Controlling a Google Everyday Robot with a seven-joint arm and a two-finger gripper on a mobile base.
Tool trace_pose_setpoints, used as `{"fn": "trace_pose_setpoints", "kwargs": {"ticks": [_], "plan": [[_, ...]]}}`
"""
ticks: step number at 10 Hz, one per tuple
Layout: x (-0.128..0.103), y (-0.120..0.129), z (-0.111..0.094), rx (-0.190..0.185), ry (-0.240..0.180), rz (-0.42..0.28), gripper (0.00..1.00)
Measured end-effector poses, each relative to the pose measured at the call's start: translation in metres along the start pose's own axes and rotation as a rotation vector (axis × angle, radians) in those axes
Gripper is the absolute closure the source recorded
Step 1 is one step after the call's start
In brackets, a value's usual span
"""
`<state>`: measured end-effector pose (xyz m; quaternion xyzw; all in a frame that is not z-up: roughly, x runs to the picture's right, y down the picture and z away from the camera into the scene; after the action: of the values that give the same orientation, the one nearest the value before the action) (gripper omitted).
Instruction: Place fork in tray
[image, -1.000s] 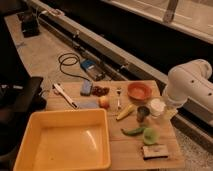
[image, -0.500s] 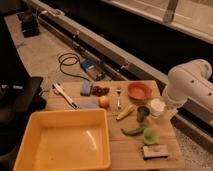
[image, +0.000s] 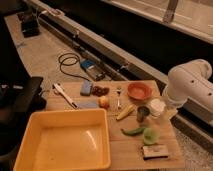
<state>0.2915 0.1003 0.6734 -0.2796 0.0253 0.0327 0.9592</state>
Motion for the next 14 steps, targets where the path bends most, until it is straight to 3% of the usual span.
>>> {"fn": "trace_pose_setpoints", "kwargs": {"ticks": [2,4,6,8,14], "plan": [[0.000,-0.003,-0.005,0.028,0.030,-0.028,0.35],[-0.023,-0.019,-0.025,0.101,0.065,-0.171,0.35],[-0.071,-0.032,-0.042,0.166,0.056,-0.348,0.35],[-0.107,-0.036,-0.047,0.202,0.029,-0.432,0.35],[-0.106,-0.036,-0.047,0.203,0.032,-0.434,0.35]]}}
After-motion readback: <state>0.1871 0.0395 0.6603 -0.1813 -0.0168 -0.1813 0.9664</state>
